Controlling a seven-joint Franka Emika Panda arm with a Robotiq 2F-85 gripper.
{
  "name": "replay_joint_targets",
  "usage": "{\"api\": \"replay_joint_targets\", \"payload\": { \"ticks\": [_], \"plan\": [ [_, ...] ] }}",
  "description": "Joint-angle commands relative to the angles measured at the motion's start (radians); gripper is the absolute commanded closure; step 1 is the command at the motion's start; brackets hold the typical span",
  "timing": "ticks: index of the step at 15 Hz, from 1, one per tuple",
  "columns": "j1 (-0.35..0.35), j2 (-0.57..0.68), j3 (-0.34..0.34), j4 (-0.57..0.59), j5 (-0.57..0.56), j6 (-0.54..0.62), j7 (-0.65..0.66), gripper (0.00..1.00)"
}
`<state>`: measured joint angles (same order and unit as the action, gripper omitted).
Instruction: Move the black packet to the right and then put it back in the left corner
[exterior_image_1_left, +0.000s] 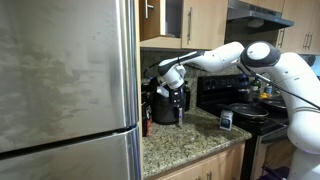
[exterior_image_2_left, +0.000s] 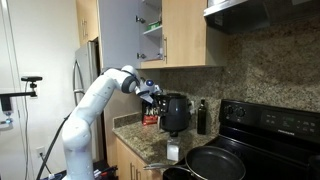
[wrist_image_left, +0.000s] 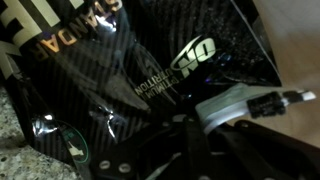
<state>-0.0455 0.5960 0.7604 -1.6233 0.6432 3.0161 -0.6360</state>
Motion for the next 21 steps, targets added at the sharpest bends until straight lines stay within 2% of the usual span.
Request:
{"api": "replay_joint_targets", "payload": {
  "ticks": [1,10,14,15,17,21],
  "plan": [
    [-0.09,0.087,0.136,0.053,0.013,-0.01,-0.143,1.0],
    [-0.225,0.231,0.349,0.061,-0.017,-0.026,-0.347,1.0],
    [-0.258,0.276,0.403,0.05,-0.019,-0.022,-0.393,1.0],
    [-0.257,0.271,0.398,0.041,-0.013,-0.005,-0.382,0.73],
    [-0.248,0.247,0.373,0.028,-0.015,0.022,-0.358,0.68],
    [-0.195,0.148,0.27,-0.011,-0.014,0.16,-0.291,0.38]
  ]
}}
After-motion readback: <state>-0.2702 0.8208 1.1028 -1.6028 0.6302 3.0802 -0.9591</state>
